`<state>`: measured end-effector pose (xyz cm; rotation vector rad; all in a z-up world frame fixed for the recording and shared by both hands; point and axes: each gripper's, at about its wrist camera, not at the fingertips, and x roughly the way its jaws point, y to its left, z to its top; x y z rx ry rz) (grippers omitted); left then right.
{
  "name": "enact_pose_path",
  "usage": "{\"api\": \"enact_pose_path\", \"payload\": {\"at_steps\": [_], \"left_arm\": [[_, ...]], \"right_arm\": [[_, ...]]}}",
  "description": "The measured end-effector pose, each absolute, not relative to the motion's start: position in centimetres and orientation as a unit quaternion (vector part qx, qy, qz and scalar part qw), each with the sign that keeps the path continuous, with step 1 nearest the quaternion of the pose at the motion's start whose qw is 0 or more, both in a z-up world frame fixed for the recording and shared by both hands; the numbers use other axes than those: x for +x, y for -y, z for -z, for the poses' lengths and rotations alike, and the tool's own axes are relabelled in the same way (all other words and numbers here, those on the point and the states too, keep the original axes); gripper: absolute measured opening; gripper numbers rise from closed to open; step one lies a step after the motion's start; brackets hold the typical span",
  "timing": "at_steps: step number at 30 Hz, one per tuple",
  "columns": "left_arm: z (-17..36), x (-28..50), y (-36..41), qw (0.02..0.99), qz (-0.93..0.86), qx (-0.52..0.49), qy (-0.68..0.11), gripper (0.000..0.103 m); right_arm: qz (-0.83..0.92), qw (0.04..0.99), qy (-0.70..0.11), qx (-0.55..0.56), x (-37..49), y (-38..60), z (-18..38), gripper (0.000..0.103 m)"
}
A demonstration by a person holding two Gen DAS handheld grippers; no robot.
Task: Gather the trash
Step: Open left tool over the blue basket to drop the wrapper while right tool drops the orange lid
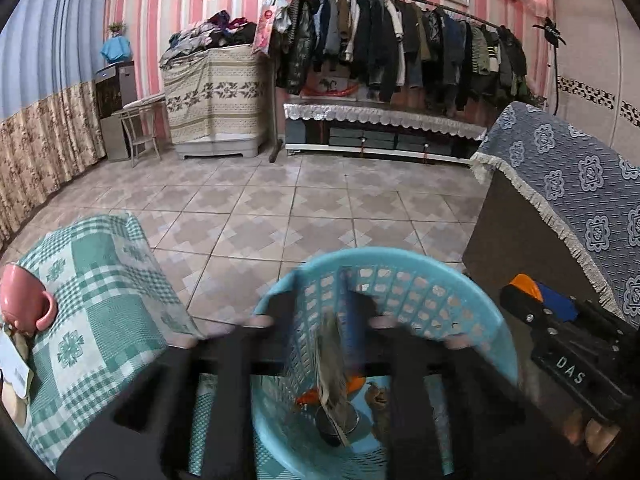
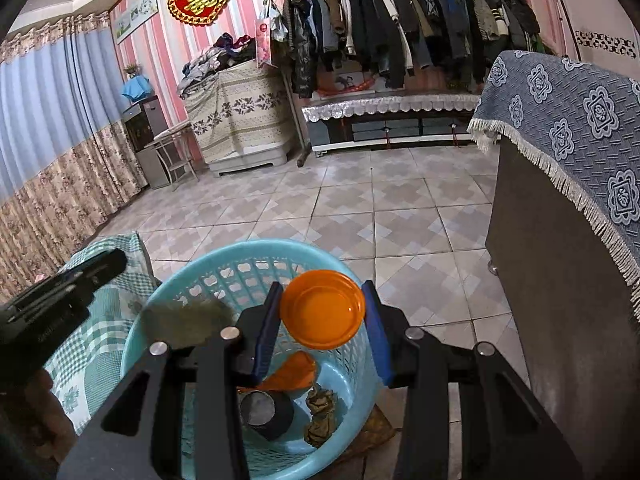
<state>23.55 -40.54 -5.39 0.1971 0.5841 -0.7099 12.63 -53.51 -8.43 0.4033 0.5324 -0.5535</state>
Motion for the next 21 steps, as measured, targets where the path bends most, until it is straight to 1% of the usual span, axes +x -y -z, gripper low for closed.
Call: {"api": "enact_pose_path", "payload": {"at_steps": [1,2,4,8,14,19,20,21], "left_arm": [[5.2,23.5,40.2,0.897,0.334,0.097,-0.274,0.062],[4.9,23.3,39.8,0.903,0.324,0.100,-0.263,0.073],[4.4,23.1,38.9,0.913,0.306,0.108,-0.247,0.082],[3.5,23.6,36.0,0.926,0.275,0.100,-0.239,0.090],[2.3,24.5,30.1,0.944,0.212,0.075,-0.243,0.095],[1.0,23.9,26.5,0.955,0.174,0.063,-0.233,0.096],[0.8,23.7,26.2,0.956,0.170,0.061,-0.232,0.097],[0.6,23.5,25.5,0.957,0.164,0.055,-0.231,0.098]], "right_arm": [[0.267,0.908,-0.258,0.194,12.8,53.3,8.4,0.040],[0.266,0.909,-0.259,0.192,12.7,53.2,8.4,0.040],[0.264,0.909,-0.261,0.188,13.1,52.8,8.4,0.040],[0.256,0.911,-0.269,0.182,14.0,51.8,8.6,0.040],[0.238,0.914,-0.277,0.178,16.0,50.1,9.1,0.040],[0.221,0.919,-0.289,0.150,17.4,47.7,9.0,0.041],[0.220,0.920,-0.290,0.147,17.5,47.6,8.9,0.045],[0.220,0.920,-0.290,0.143,17.6,47.4,8.9,0.056]]}}
